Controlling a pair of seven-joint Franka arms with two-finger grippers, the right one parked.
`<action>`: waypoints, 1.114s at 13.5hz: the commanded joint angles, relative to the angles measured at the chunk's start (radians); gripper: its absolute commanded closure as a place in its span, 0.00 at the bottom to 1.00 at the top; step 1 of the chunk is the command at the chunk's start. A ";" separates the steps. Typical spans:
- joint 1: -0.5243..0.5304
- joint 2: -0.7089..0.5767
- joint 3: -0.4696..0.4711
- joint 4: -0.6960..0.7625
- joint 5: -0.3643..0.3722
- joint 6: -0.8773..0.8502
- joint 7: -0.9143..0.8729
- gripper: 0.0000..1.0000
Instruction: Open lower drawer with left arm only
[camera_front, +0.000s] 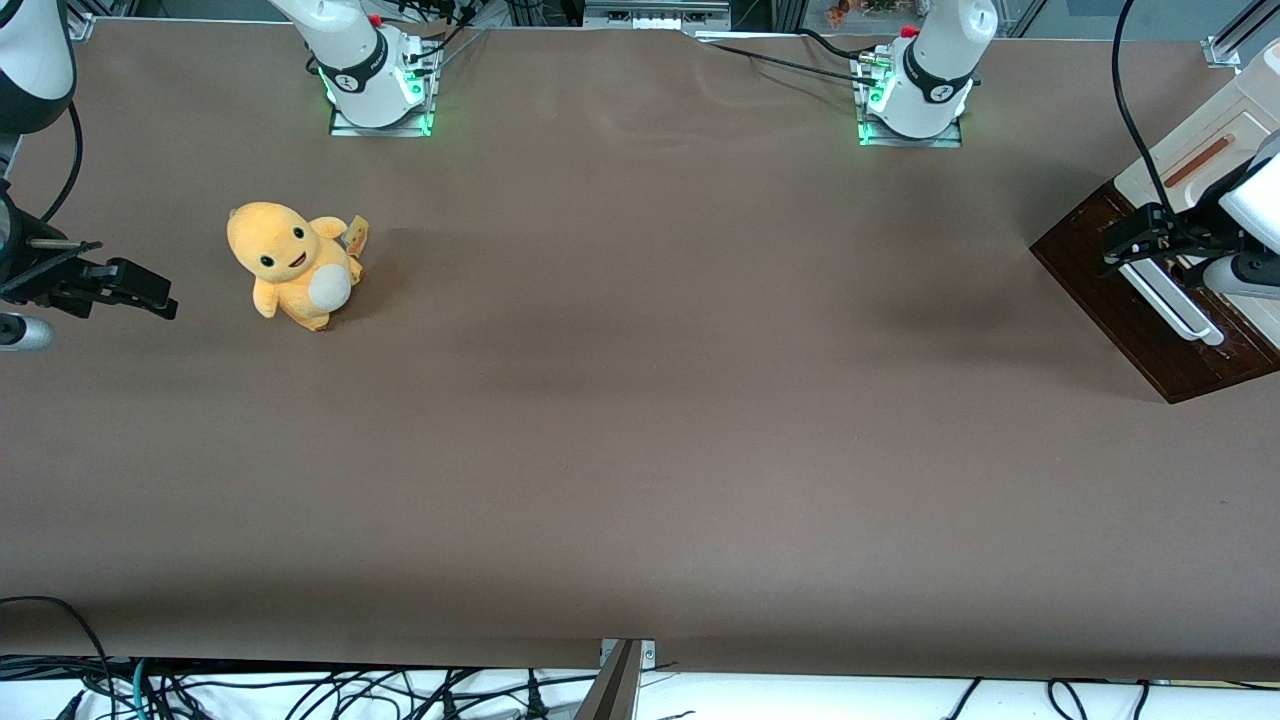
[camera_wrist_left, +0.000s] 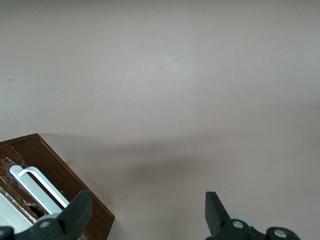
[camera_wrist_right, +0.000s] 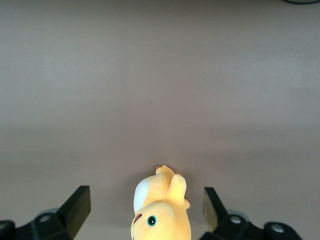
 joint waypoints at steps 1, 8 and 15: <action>-0.007 -0.016 0.007 -0.016 0.023 -0.007 0.024 0.00; 0.000 -0.008 0.007 -0.006 0.021 -0.008 0.024 0.00; 0.000 -0.007 0.007 -0.007 0.021 -0.011 0.024 0.00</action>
